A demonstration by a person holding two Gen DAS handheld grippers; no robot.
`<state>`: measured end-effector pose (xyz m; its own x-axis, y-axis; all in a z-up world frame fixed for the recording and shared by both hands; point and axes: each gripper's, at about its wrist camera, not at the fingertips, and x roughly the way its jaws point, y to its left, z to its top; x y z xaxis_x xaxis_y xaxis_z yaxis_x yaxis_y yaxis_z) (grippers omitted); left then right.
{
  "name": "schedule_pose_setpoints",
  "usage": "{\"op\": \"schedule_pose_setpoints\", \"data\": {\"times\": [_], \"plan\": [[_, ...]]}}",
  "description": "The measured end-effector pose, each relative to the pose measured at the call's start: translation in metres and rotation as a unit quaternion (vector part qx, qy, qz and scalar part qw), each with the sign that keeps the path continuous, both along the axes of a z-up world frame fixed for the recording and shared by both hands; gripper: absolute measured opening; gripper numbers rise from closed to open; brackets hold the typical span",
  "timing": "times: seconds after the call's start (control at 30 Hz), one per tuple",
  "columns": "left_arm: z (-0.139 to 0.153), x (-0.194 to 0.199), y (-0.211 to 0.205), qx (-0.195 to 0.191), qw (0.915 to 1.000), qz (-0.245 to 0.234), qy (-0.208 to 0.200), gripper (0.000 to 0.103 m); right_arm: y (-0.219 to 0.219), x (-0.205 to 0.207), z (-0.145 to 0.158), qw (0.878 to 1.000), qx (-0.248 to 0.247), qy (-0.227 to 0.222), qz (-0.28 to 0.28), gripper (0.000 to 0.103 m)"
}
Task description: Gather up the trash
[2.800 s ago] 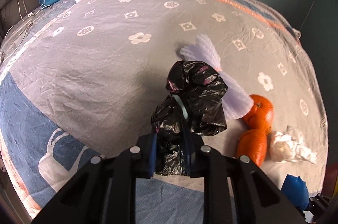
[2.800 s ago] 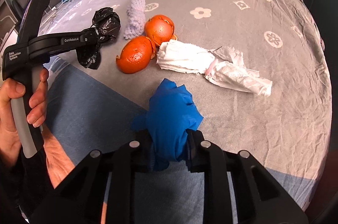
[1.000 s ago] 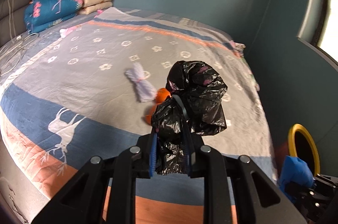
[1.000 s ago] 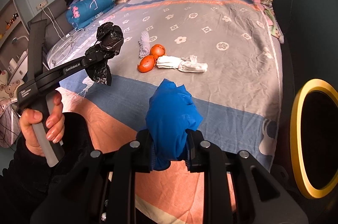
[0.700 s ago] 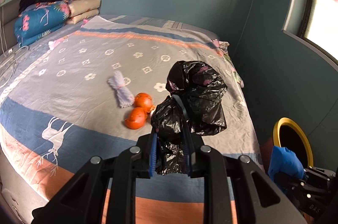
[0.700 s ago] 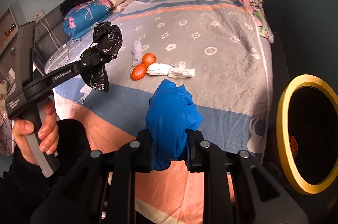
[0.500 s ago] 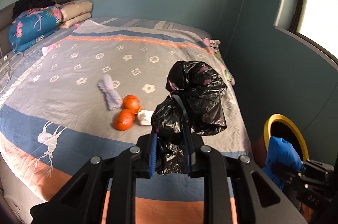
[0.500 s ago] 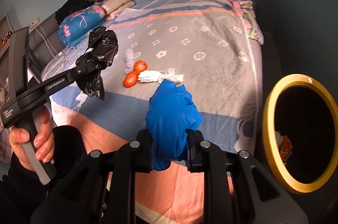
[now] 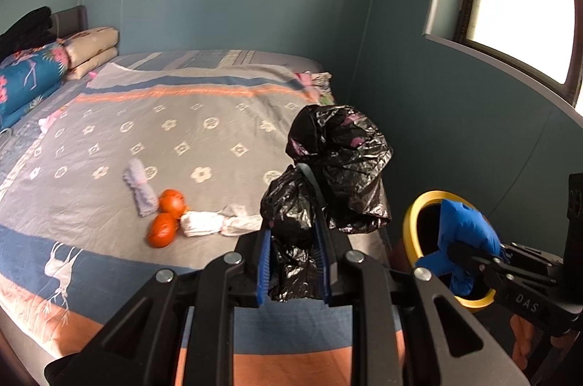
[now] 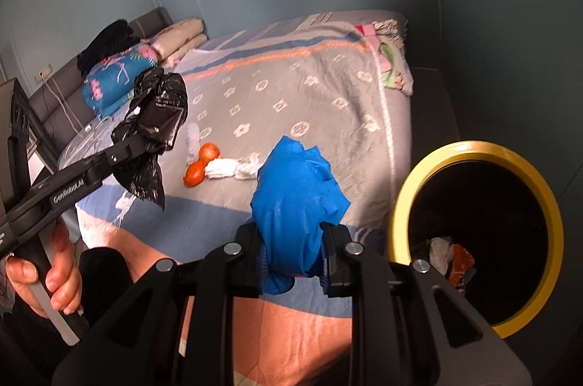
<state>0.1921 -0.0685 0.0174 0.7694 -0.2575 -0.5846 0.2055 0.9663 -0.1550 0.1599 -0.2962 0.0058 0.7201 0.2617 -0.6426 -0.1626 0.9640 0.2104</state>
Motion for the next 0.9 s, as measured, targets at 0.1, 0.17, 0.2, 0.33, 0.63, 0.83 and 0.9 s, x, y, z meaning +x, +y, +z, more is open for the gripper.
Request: {"op": "schedule_pose_setpoints", "data": {"times": [0.1,0.17,0.2,0.33,0.63,0.83,0.9], "plan": [[0.005,0.002,-0.013,-0.002,0.9999,-0.014,-0.003,0.019,-0.014,0.0,0.005,1.0,0.005,-0.008,-0.011,0.021],[0.007,0.003,-0.022,-0.002,0.9997,-0.022,-0.007,0.019,-0.023,0.0,0.008,1.0,0.006,-0.012,-0.019,0.021],[0.008,0.004,-0.026,-0.002,0.9996,-0.025,-0.008,0.019,-0.028,0.0,0.01,1.0,0.006,-0.015,-0.024,0.021],[0.01,0.009,-0.042,-0.007,0.999,-0.042,-0.008,0.019,-0.046,0.001,0.016,0.999,0.009,-0.022,-0.041,0.021],[0.013,0.019,-0.079,-0.006,0.9968,-0.079,-0.015,0.019,-0.09,-0.001,0.024,0.995,0.007,-0.039,-0.088,0.021],[0.013,0.027,-0.107,-0.007,0.9943,-0.105,-0.019,0.019,-0.113,-0.005,0.023,0.993,0.003,-0.042,-0.112,0.021],[0.012,0.029,-0.117,-0.005,0.9934,-0.113,-0.02,0.019,-0.121,-0.004,0.022,0.992,0.003,-0.044,-0.121,0.021]]}}
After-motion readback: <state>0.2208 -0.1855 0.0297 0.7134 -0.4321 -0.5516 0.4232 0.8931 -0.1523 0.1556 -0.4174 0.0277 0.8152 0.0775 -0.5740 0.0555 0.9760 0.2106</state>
